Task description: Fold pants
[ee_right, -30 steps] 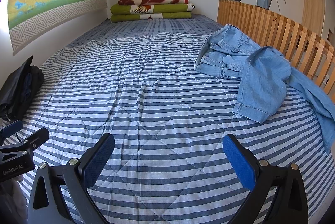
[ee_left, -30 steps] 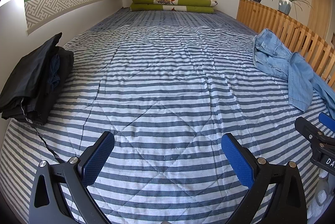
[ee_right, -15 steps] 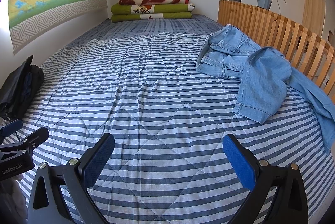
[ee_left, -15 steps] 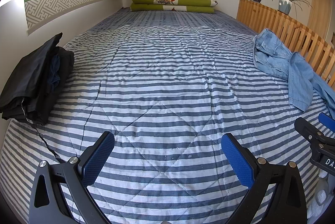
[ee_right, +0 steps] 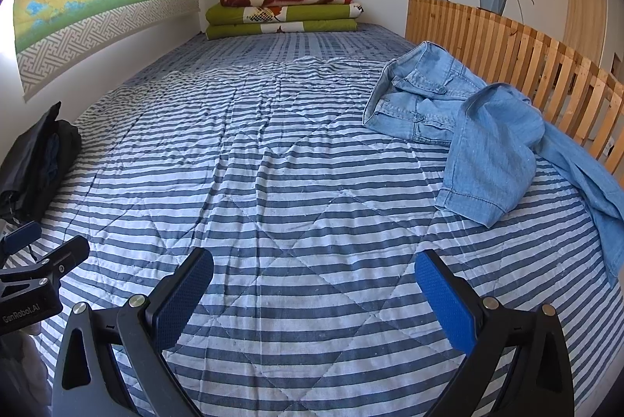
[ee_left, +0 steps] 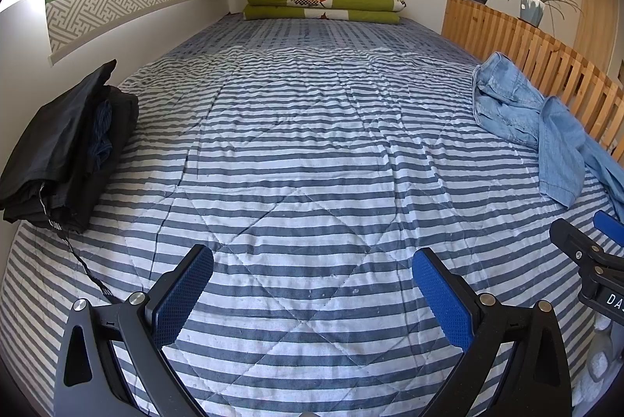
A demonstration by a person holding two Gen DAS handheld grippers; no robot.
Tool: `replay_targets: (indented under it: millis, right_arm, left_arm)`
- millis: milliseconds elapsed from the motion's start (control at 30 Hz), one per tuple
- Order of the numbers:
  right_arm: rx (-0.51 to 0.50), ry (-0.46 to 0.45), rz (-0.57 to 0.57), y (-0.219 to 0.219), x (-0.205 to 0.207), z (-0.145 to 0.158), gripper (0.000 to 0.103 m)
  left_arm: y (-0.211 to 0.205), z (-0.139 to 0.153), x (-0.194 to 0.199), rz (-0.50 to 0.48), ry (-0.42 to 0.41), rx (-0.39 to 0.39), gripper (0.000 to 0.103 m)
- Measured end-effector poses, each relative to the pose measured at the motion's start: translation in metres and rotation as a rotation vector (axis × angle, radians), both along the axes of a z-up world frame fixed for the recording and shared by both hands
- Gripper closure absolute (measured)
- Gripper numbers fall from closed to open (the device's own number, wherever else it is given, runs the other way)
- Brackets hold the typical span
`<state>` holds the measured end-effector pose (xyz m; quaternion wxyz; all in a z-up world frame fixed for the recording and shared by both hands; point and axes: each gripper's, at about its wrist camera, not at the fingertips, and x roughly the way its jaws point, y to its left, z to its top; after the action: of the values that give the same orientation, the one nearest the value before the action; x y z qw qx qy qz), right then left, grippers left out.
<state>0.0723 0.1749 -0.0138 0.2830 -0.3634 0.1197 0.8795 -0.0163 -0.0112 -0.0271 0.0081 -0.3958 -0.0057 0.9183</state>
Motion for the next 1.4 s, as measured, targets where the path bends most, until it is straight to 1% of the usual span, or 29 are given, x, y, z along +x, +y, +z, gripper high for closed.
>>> replay_targets:
  millis: [133,267,400,500,567,633,700,733,800,900,933,1067,1167,1300,1400]
  right_arm:
    - [0.009,0.010,0.002,0.001,0.000,0.001,0.001]
    - [0.006,0.045,0.021,0.009,0.001,0.001,0.001]
    - [-0.076,0.046,-0.022,0.039,-0.002,-0.005,0.001]
    - [-0.122,0.040,-0.058,0.062,-0.005,-0.010,0.007]
    - [-0.130,0.020,-0.067,0.075,-0.010,-0.013,0.016]
    - [-0.137,0.015,-0.070,0.087,-0.017,-0.015,0.017]
    - [-0.142,0.006,-0.052,0.098,-0.030,-0.017,0.017]
    - [-0.128,-0.009,-0.046,0.103,-0.038,-0.019,0.017]
    - [-0.064,-0.048,-0.030,0.114,-0.061,-0.021,0.017]
    - [0.070,-0.106,-0.044,0.136,-0.094,-0.028,0.017]
    - [0.088,-0.130,-0.049,0.146,-0.106,-0.033,0.017]
    - [0.082,-0.199,-0.071,0.182,-0.146,-0.052,0.017]
    - [0.057,-0.214,-0.079,0.199,-0.170,-0.063,0.017]
    - [0.065,-0.265,-0.077,0.211,-0.196,-0.081,0.017]
    - [0.066,-0.290,-0.104,0.224,-0.204,-0.092,0.017]
  left_arm:
    - [0.000,0.001,-0.003,0.006,0.000,0.002,0.000]
    - [-0.003,0.000,-0.008,0.018,-0.005,0.006,0.000]
    - [-0.009,-0.002,-0.015,0.039,-0.008,0.000,0.000]
    - [-0.018,-0.004,-0.021,0.066,-0.019,0.014,0.000]
    - [-0.024,-0.004,-0.025,0.082,-0.021,0.022,0.000]
    - [-0.030,-0.003,-0.029,0.100,-0.018,0.035,0.000]
    - [-0.036,-0.004,-0.033,0.114,-0.022,0.052,0.000]
    - [-0.037,-0.005,-0.036,0.114,-0.024,0.060,0.000]
    - [-0.039,-0.007,-0.041,0.112,-0.027,0.059,0.000]
    - [-0.039,-0.014,-0.050,0.114,-0.041,0.050,0.000]
    - [-0.040,-0.017,-0.052,0.116,-0.046,0.051,0.000]
    - [-0.045,-0.026,-0.064,0.129,-0.073,0.066,0.000]
    - [-0.052,-0.032,-0.071,0.143,-0.085,0.075,0.000]
    - [-0.062,-0.037,-0.076,0.159,-0.095,0.071,0.000]
    - [-0.070,-0.038,-0.075,0.169,-0.098,0.063,0.000]
